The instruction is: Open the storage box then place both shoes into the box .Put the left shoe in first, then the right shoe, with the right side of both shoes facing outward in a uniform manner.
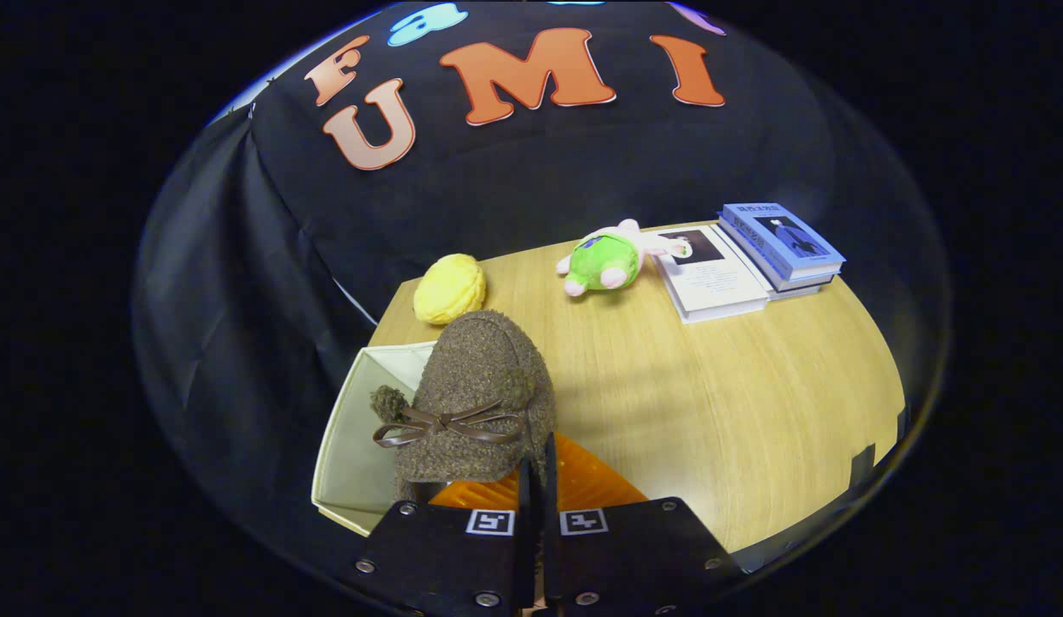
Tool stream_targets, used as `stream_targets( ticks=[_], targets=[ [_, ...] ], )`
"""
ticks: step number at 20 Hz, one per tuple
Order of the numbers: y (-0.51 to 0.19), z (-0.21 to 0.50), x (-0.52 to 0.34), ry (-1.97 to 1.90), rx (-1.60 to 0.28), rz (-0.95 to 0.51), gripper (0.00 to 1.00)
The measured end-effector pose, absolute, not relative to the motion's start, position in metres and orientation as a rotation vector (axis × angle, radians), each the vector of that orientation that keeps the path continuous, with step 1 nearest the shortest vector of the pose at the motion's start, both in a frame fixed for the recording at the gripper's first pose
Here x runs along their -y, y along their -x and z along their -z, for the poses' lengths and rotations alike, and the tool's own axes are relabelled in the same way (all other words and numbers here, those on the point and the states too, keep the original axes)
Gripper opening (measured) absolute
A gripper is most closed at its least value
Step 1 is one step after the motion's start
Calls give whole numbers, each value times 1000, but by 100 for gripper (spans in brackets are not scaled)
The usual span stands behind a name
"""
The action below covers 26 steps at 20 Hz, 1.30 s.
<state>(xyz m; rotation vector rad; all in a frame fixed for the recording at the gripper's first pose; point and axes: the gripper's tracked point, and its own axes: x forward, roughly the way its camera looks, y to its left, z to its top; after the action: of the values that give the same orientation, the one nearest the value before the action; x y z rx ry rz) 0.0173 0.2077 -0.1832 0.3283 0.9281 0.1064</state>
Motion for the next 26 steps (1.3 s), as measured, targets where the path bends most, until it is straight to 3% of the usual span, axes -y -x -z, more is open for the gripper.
stream_targets(
  ticks=[9, 17, 26],
  targets=[
    [-32, 181, -288, -319, -953, -199, 5],
    [-42, 232, -308, -246, -1021, -144, 6],
    [-37, 234, -311, -204, -1009, -146, 25]
  ],
)
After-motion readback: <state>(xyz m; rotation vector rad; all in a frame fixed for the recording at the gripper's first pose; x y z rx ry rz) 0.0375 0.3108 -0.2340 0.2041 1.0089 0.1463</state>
